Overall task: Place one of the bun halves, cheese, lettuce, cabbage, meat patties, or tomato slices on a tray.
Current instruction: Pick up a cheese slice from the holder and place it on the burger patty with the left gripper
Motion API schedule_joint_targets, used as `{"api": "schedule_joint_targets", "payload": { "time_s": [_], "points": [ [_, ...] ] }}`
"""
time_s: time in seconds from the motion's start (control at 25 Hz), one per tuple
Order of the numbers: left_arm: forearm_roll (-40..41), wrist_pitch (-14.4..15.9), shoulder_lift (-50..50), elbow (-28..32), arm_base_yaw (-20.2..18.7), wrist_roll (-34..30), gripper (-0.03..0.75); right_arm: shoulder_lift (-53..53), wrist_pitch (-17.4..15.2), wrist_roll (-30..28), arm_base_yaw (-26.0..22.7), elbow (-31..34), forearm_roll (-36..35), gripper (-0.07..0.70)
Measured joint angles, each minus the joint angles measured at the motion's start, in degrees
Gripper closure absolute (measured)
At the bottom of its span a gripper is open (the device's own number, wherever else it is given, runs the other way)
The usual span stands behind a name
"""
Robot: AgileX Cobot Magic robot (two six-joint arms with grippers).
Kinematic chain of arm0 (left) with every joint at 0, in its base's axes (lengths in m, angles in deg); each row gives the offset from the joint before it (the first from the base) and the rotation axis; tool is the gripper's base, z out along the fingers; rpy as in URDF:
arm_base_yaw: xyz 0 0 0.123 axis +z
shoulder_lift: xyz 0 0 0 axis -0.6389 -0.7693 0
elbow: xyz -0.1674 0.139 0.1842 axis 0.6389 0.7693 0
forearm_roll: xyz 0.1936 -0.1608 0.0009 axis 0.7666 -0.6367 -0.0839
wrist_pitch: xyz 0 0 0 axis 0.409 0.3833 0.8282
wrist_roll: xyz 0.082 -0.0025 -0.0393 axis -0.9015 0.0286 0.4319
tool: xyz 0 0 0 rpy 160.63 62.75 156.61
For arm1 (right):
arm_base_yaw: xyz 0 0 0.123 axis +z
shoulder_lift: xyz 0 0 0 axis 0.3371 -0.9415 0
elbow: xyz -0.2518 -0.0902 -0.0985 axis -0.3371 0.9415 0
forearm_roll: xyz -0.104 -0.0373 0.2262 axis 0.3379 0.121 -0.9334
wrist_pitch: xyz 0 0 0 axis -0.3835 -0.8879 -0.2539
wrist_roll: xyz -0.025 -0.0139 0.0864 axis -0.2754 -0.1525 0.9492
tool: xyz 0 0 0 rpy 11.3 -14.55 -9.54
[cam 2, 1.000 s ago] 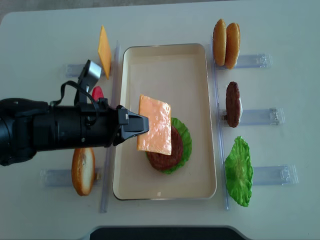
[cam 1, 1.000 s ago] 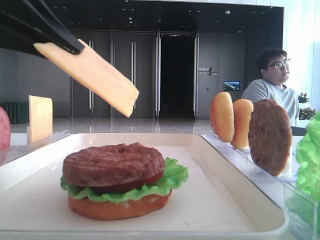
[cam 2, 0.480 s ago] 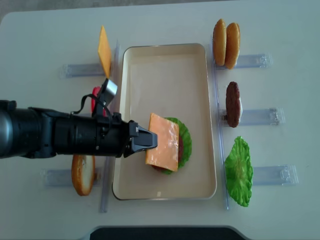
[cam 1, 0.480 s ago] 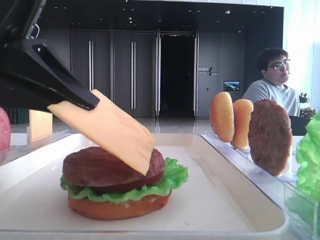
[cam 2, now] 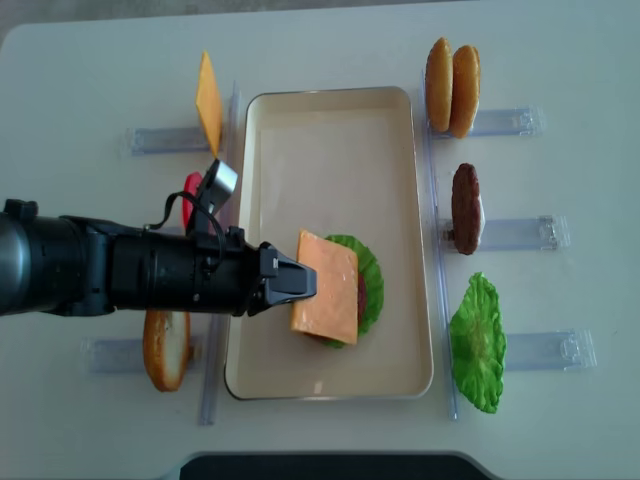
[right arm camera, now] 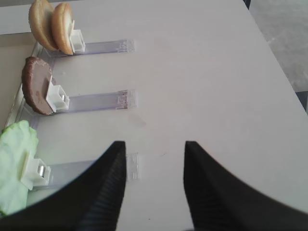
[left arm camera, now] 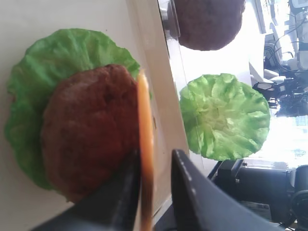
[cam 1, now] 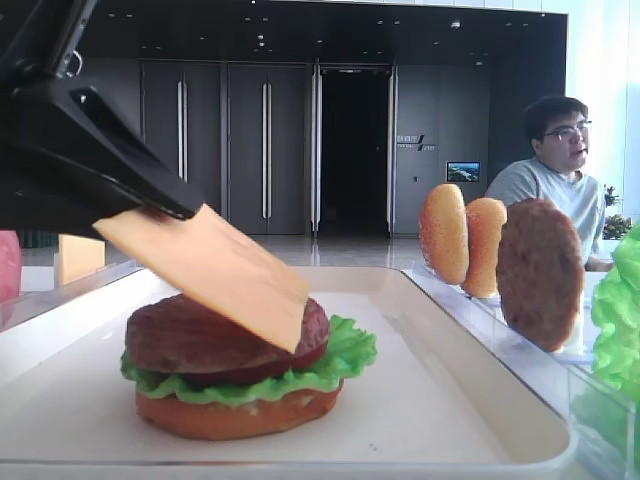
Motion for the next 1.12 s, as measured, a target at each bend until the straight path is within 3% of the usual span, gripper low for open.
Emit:
{"api": "schedule_joint_targets", "payload": {
  "time_s": [0.16, 0.28, 0.44, 0.6, 0.84, 1.12],
  "points": [
    [0.0, 0.1, 0.0, 0.0, 0.0, 1.3, 0.262, 0.0, 0.0, 0.0, 0.0, 0.0, 0.0, 0.352],
    [0.0, 0.2, 0.0, -0.8, 0.0, 2.3, 0.179, 0.0, 0.0, 0.0, 0.0, 0.0, 0.0, 0.352],
    [2.2, 0.2, 0.0, -5.3, 0.0, 8.1, 0.158, 0.0, 0.0, 0.0, 0.0, 0.0, -0.1, 0.352],
    [13.2, -1.1, 0.0, -10.7, 0.0, 19.6, 0.155, 0.0, 0.0, 0.0, 0.0, 0.0, -0.1, 0.352],
    [26.5, -1.6, 0.0, -14.0, 0.0, 32.6, 0.156, 0.0, 0.0, 0.0, 0.0, 0.0, -0.1, 0.352],
    [48.7, -1.3, 1.6, -22.0, 0.0, 51.9, 0.157, 0.0, 0.0, 0.0, 0.0, 0.0, -0.2, 0.352]
  ]
}}
